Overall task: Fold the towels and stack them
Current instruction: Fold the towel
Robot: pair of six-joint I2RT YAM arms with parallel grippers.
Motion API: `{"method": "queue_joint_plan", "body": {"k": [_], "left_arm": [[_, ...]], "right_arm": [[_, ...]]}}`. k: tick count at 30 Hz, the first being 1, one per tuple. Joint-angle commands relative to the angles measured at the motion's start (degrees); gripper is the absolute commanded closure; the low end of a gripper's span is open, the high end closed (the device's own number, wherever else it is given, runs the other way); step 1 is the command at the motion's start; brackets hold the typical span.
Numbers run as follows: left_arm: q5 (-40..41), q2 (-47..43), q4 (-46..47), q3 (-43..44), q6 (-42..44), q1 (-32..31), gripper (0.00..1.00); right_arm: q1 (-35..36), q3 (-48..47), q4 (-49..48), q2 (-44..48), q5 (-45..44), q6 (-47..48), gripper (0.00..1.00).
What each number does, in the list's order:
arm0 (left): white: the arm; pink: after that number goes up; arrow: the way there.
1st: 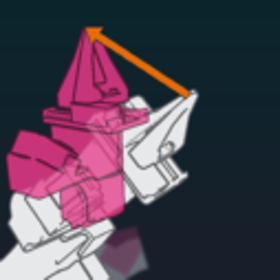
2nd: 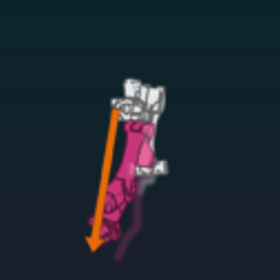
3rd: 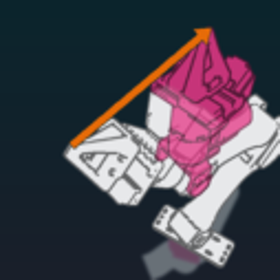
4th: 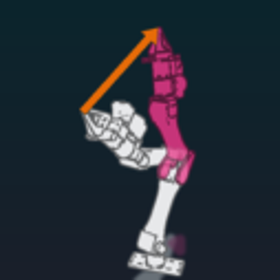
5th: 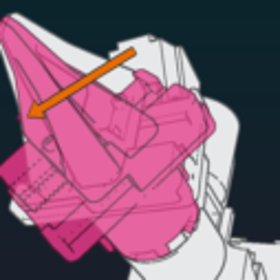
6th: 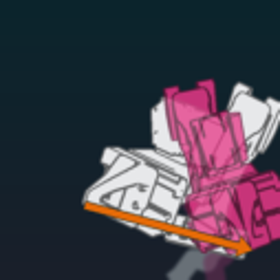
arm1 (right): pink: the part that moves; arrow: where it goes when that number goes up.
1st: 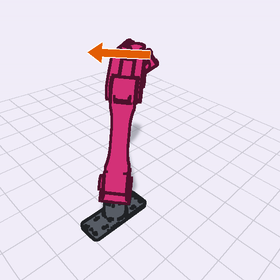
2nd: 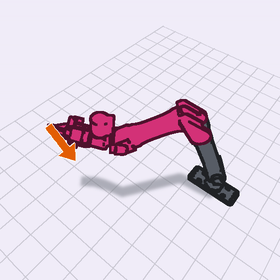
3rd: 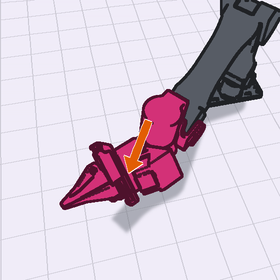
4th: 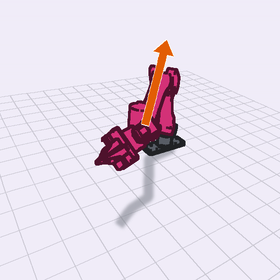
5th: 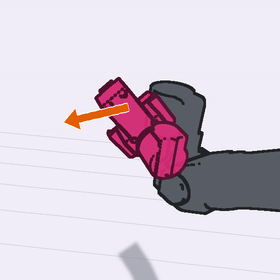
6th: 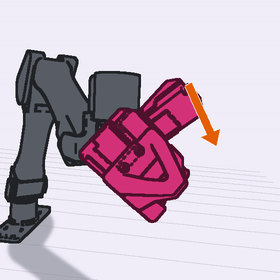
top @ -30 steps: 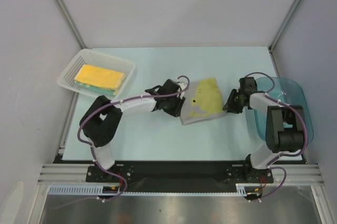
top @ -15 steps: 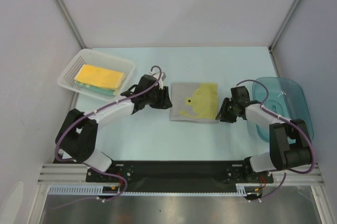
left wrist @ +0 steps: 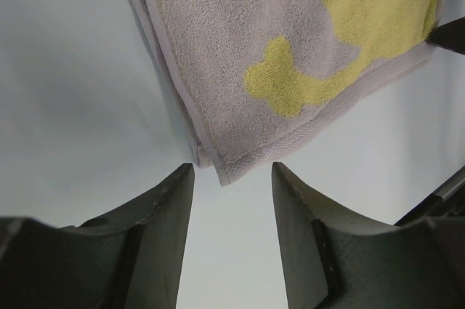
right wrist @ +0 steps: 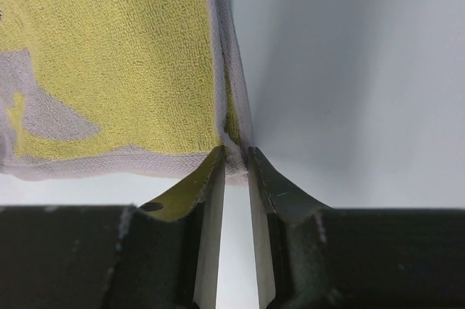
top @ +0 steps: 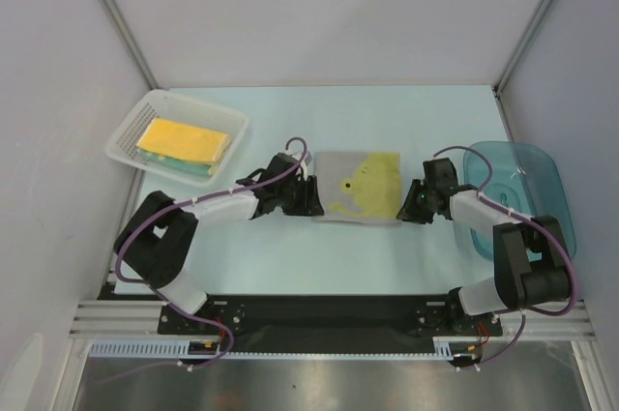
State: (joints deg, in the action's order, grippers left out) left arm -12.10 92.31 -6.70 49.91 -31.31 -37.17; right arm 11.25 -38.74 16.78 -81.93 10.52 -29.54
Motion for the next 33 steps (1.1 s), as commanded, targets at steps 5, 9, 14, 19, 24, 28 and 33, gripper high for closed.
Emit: {"method": "queue_joint_plan", "body": {"k": [5, 9, 14, 19, 24, 28, 33], "left_arm": [[0.24, 1.46, 5.99, -1.39, -3.06, -0.45, 0.49], [-0.65, 2.52, 6.44, -1.57, -3.41, -0.54, 0.57], [-1.35, 4.45, 6.52, -0.95, -3.41, -0.45, 0.65], [-1.61, 5.68, 6.26, 0.10, -3.41, -0.45, 0.80], [-1.09, 6.13, 5.65, 0.80, -3.06, -0.45, 1.00], [1.28, 5.51, 2.93, 1.24, -2.09, -0.36, 1.00], [3.92, 5.24, 0.55, 1.94, -0.51, -0.45, 1.00]], "right_arm": [[0.00, 0.68, -1.83, -0.16, -0.33, 0.62, 0.79], [-0.08, 0.68, -1.57, 0.02, -0.33, 1.06, 0.83], [0.00, 0.77, -1.48, 0.19, -0.24, 1.68, 0.88], [0.01, 0.60, -1.57, 0.10, 0.29, 1.68, 0.94], [0.00, -0.80, -0.35, 0.28, 0.20, 2.20, 1.00], [0.00, -1.51, 1.06, 0.72, -0.85, 2.38, 1.00], [-0.08, -2.30, 2.73, 1.42, -0.69, 2.99, 1.00]]}}
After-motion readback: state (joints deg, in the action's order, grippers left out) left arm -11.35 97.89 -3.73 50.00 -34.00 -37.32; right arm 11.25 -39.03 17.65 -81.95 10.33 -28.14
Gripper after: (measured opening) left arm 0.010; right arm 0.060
